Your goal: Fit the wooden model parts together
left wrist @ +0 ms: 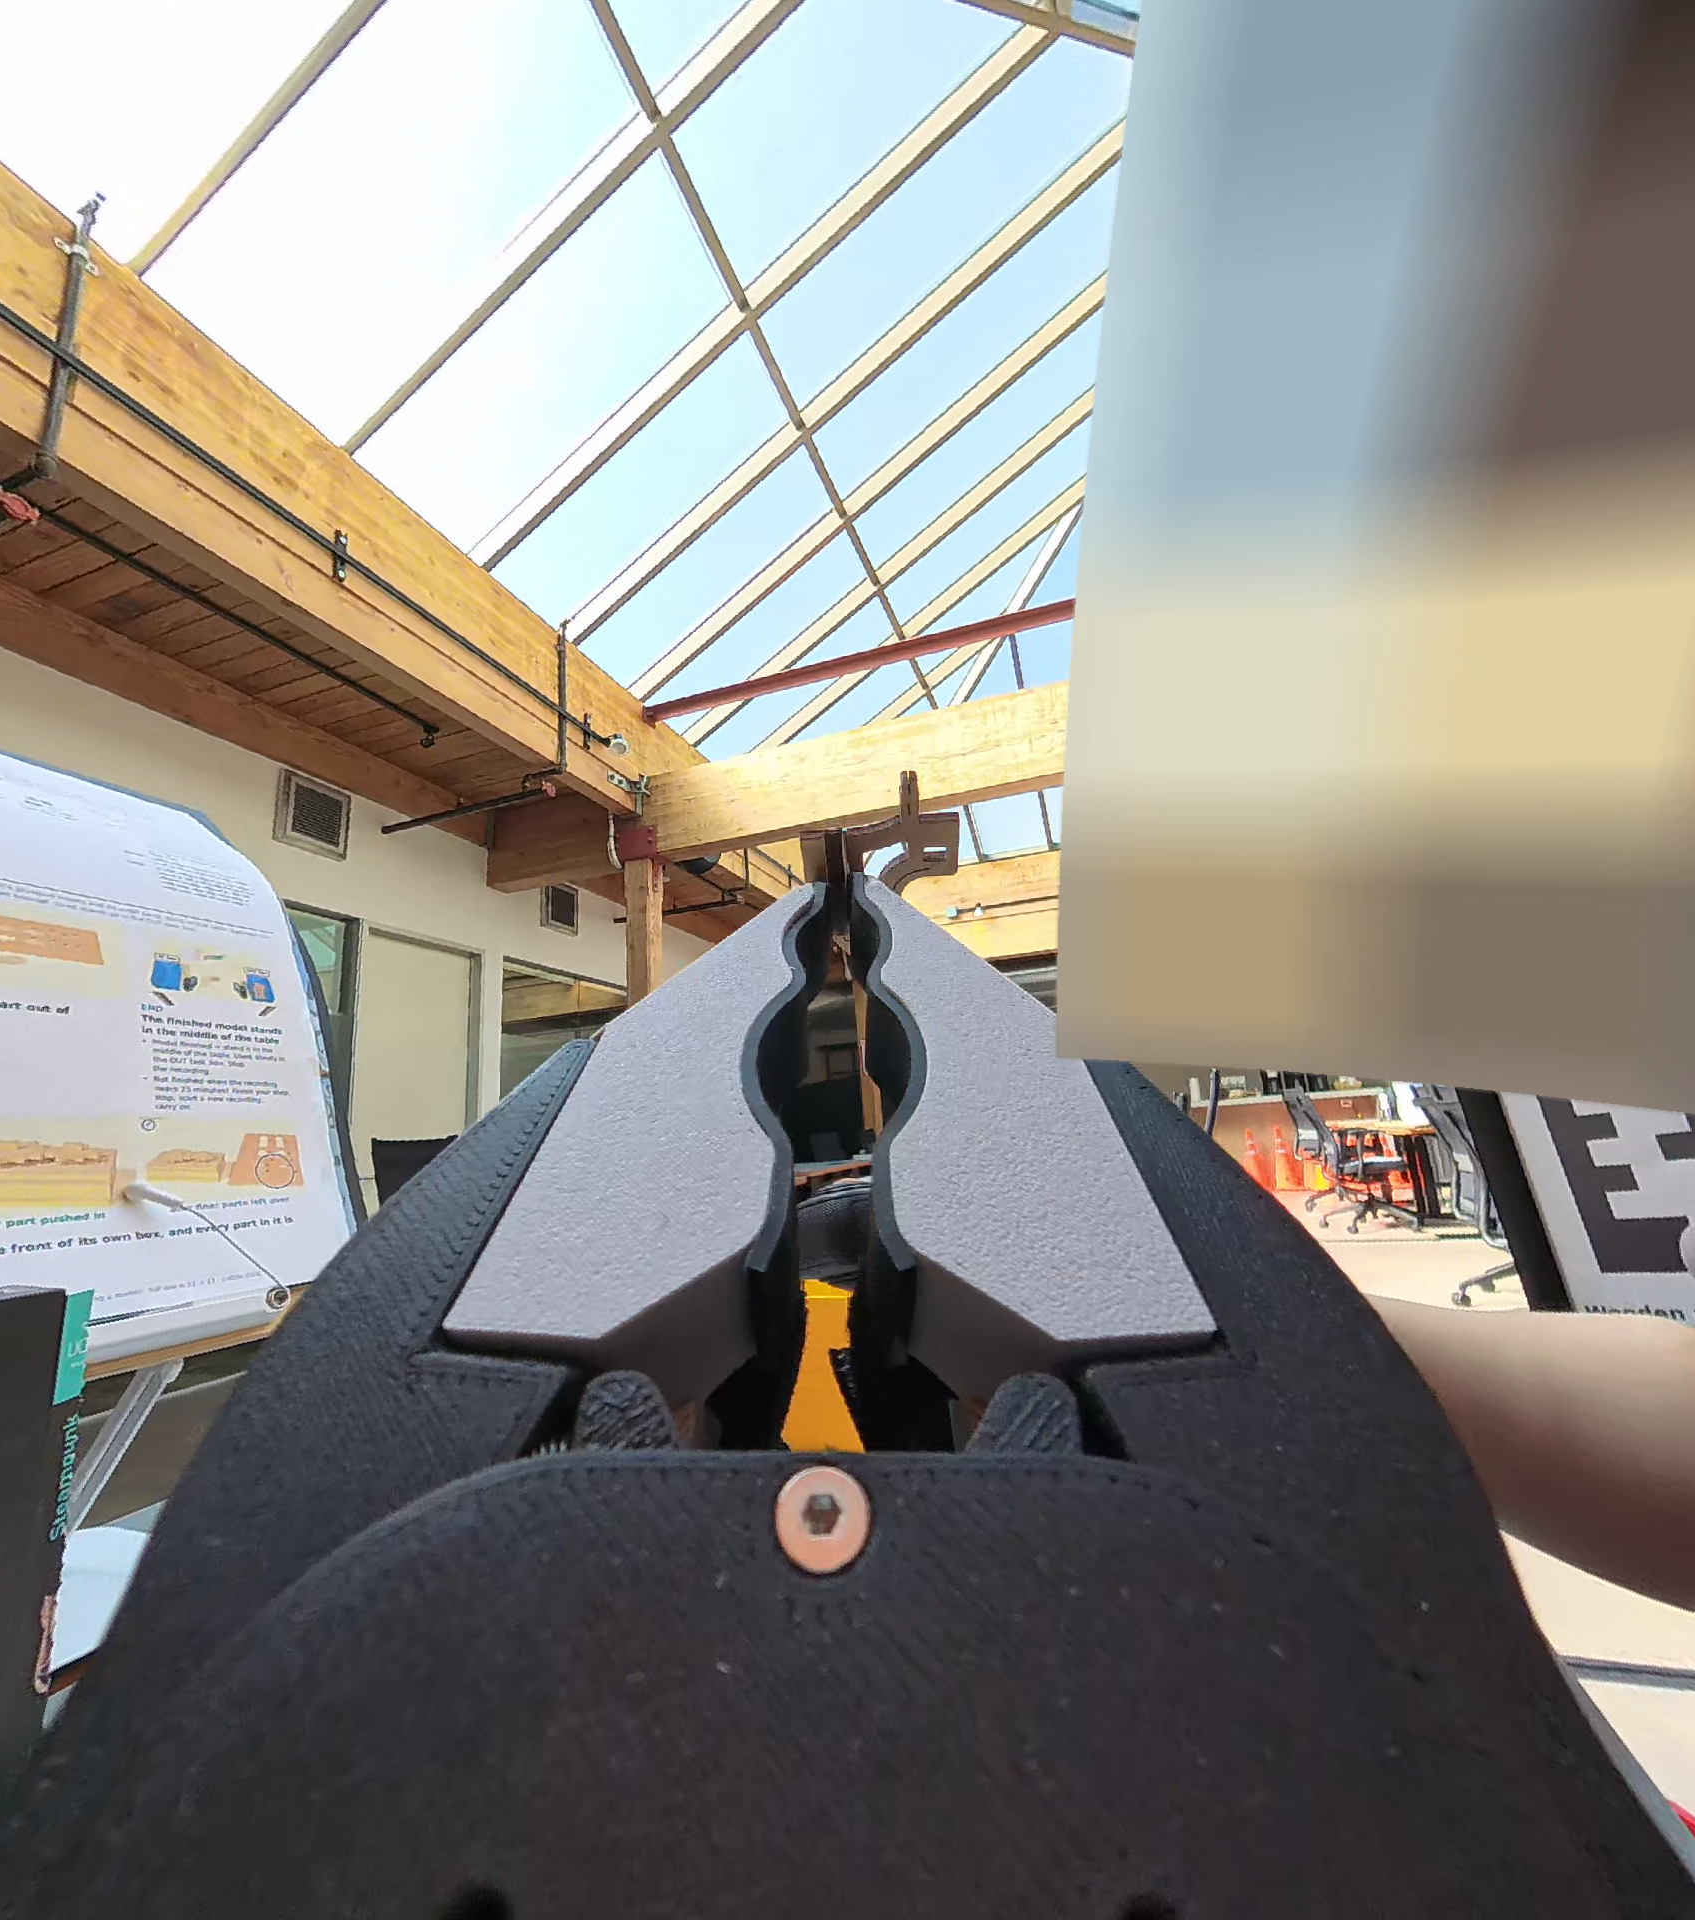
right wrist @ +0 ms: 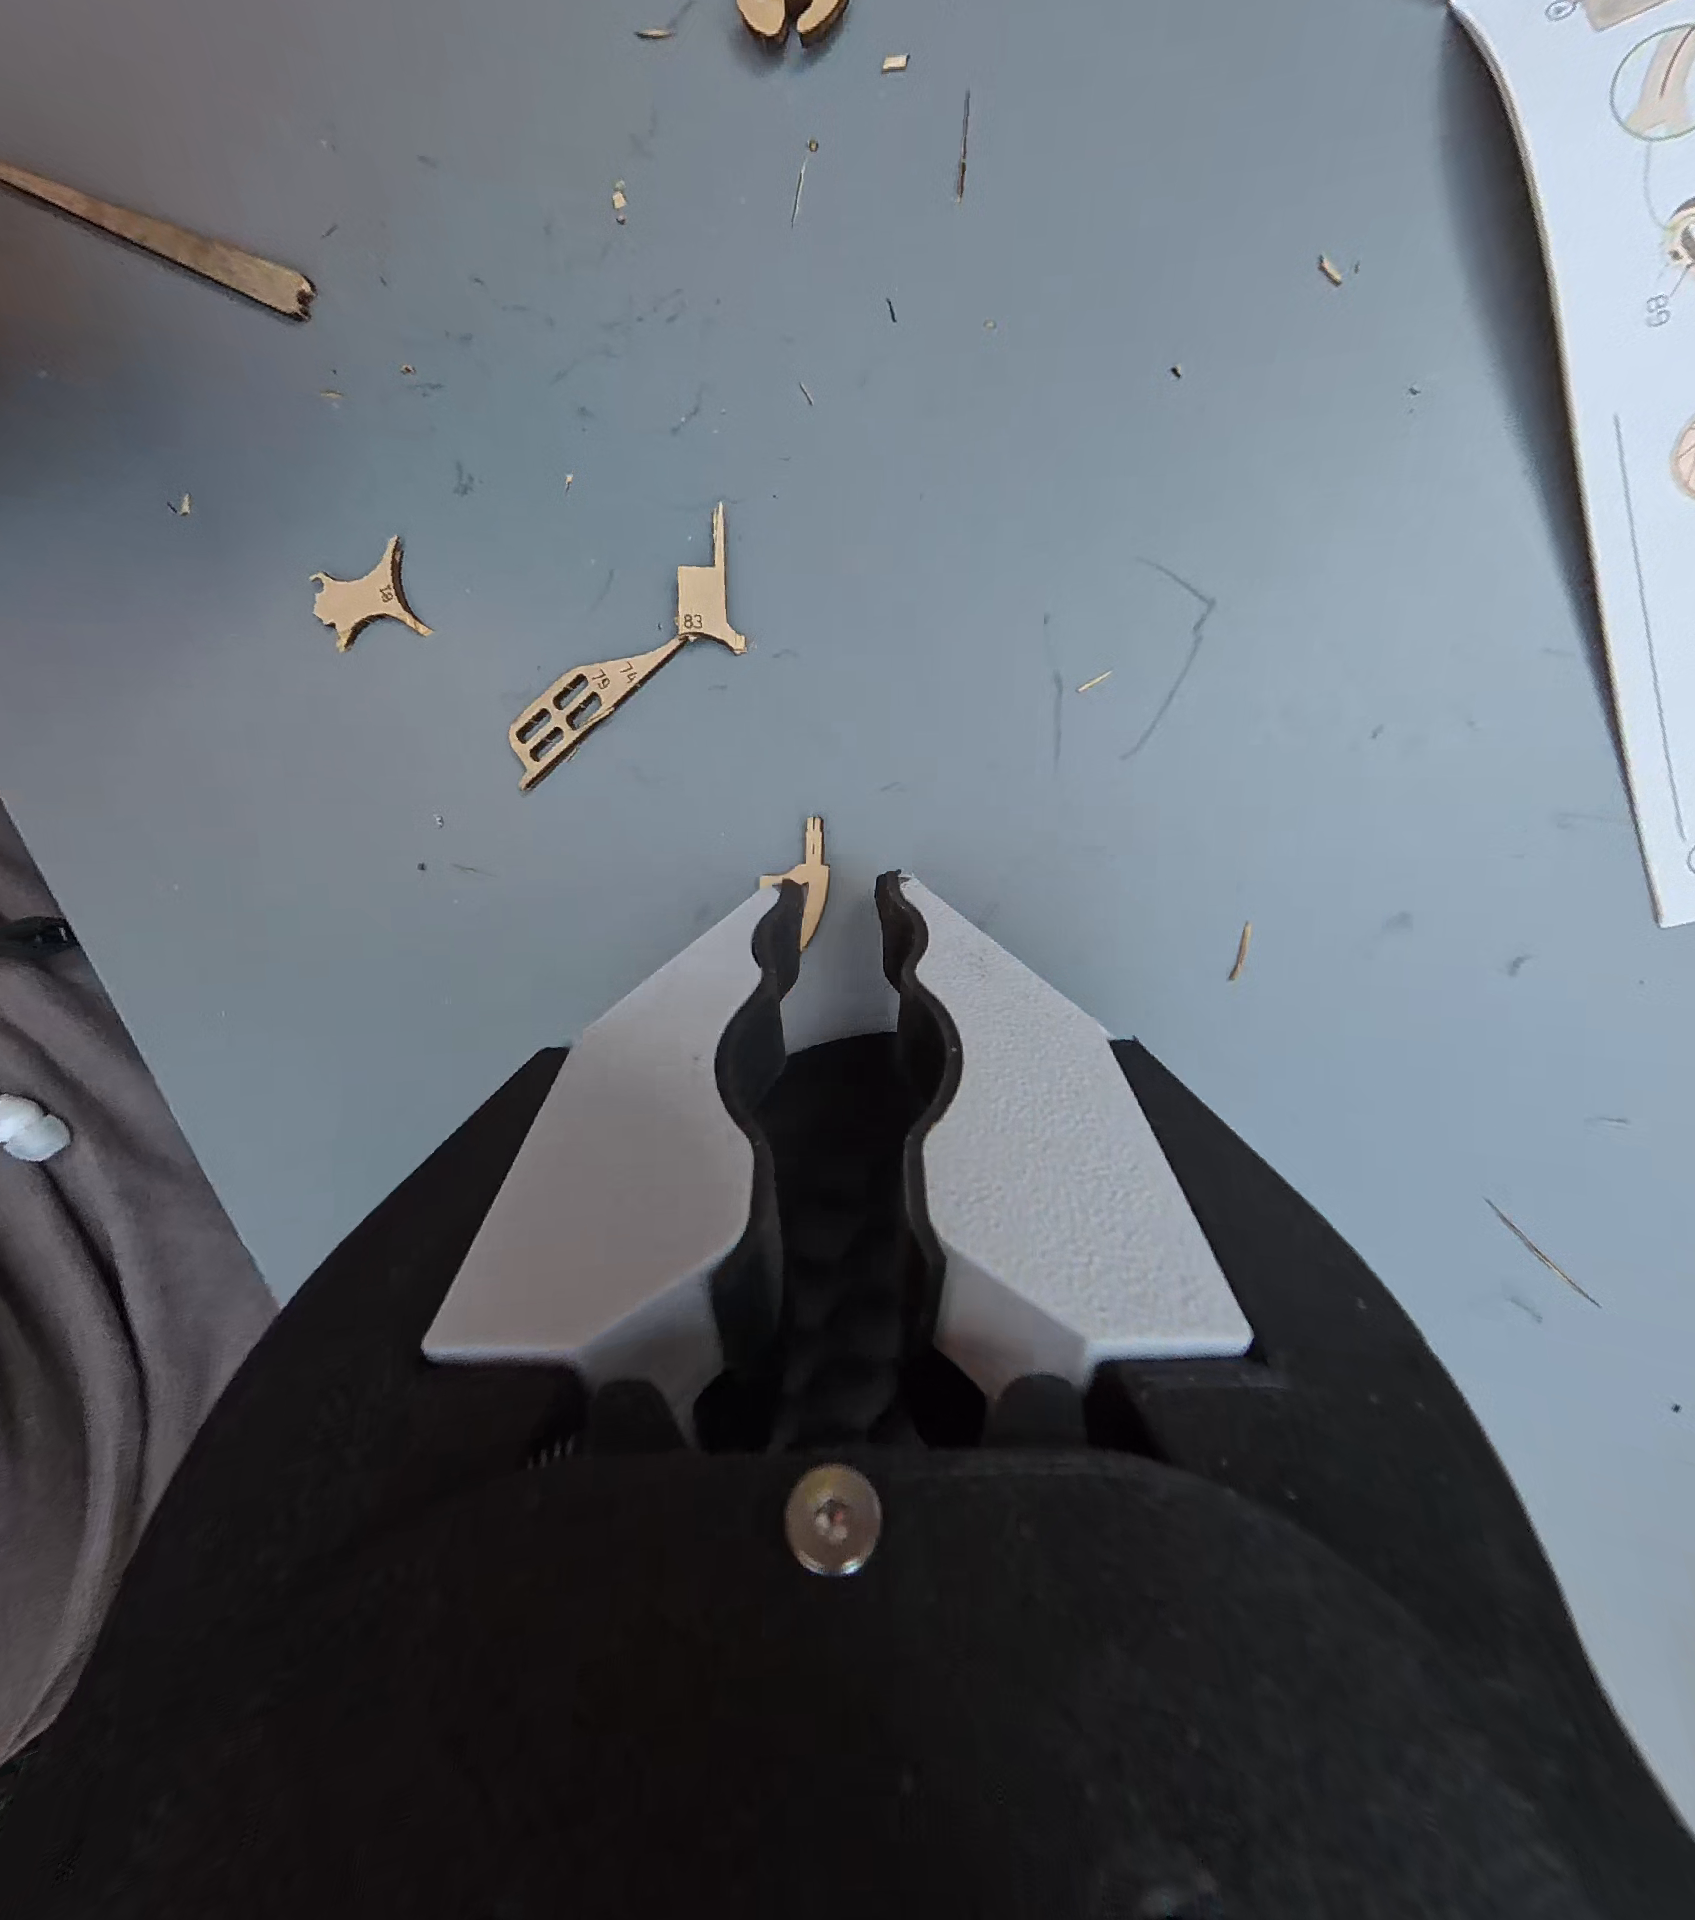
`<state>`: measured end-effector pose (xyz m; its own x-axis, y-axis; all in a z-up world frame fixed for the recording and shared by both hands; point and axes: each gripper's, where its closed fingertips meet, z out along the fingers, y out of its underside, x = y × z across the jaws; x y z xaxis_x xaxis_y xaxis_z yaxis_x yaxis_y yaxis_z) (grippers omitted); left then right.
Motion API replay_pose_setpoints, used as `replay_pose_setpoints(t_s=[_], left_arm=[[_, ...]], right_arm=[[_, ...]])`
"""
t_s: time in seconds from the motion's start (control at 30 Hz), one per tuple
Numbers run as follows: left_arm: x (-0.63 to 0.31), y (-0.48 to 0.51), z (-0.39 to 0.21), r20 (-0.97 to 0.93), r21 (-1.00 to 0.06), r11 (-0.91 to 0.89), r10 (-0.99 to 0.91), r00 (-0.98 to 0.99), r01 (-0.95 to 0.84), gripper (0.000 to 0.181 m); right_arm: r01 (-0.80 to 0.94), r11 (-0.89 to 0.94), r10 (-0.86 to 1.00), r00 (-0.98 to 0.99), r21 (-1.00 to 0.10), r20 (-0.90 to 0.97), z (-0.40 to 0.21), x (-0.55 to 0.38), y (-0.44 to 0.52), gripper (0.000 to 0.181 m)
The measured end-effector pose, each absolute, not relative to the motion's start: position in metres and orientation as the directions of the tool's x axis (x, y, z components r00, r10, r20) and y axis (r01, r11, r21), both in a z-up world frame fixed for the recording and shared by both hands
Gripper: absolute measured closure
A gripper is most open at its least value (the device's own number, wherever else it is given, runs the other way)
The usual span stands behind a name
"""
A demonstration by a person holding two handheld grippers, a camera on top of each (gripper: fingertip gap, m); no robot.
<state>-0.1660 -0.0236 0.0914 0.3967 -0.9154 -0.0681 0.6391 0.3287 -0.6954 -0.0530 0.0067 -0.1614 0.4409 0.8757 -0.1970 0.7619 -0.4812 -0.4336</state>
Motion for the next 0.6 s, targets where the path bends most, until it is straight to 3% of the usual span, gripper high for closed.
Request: replay_pose_setpoints(t_s=[0.07, 0.43, 0.6], left_arm=[[-0.166, -0.024, 0.092, -0.075, -0.697, 0.337, -0.912, 0.404, 0.633, 0.181], [-0.167, -0.023, 0.091, -0.07, -0.698, 0.333, -0.913, 0.402, 0.635, 0.181], [-0.168, -0.024, 0.092, -0.07, -0.694, 0.334, -0.913, 0.401, 0.638, 0.181]], right_arm=[[0.799, -0.442, 0.893, 0.436, -0.408, -0.112, -0.169, -0.049, 0.009, 0.169], [0.754, -0.52, 0.853, 0.487, -0.401, -0.191, -0.167, -0.056, -0.005, 0.167], [0.765, -0.507, 0.858, 0.494, -0.398, -0.143, -0.17, -0.056, -0.005, 0.17]])
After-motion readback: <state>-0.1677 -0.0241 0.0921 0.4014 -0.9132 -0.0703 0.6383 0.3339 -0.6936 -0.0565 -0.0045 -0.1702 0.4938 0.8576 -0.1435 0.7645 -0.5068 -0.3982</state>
